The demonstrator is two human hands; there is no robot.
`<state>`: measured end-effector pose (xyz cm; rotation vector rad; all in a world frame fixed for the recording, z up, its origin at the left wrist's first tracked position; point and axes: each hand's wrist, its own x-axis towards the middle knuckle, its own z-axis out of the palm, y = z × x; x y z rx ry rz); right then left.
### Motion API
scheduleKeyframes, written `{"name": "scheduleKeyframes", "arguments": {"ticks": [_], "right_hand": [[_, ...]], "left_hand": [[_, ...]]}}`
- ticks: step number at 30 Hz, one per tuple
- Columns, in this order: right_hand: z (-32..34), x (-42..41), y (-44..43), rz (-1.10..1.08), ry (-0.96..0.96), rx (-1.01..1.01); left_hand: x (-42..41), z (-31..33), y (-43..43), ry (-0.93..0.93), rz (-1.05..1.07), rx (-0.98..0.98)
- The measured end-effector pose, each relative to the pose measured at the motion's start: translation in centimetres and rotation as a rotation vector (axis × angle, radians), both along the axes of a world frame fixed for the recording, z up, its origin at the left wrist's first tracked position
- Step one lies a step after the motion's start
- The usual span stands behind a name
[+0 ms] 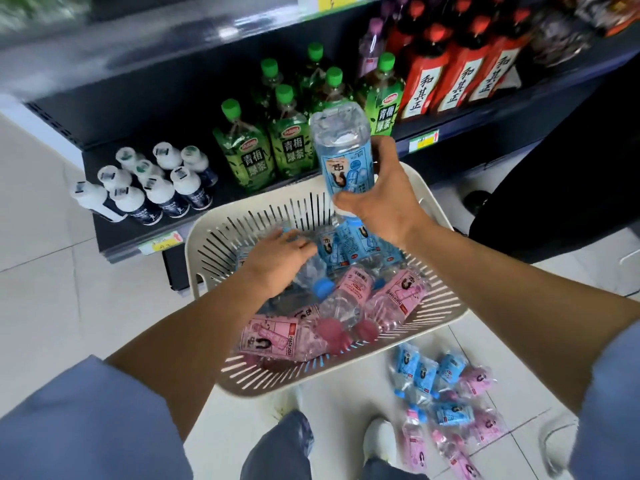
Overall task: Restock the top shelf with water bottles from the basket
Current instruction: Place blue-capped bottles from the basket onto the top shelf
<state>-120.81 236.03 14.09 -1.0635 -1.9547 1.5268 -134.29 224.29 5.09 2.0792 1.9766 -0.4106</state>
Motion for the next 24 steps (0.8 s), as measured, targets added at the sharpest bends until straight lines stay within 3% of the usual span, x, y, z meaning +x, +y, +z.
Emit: {"name": "scheduleKeyframes", "arguments": {"ticks": [5, 9, 16, 19, 24], "right_hand": [[4.1, -0.6, 0.1, -0.025, 0.083, -0.026], [8.5, -0.8, -0.3, -0.028, 0.099, -0.024], [19.0, -1.1, -0.8, 0.056, 0.149, 0.058], [23.3, -1.0, -1.3, 0.133, 0.174, 0.113], [28.4, -1.2, -2.0, 0.203, 0.200, 0.398]], "left_hand": [[0.5, 5.0, 0.0, -0.624, 0.691, 0.185], [0.7, 11.1, 0.2, -1.004, 1.034, 0.216], [1.6, 23.1, -2.2, -1.219, 1.177, 0.228], [1.9, 27.8, -3.6, -1.225, 1.238, 0.240], [1.2, 35.5, -5.7, -1.260, 1.266, 0.351]]}}
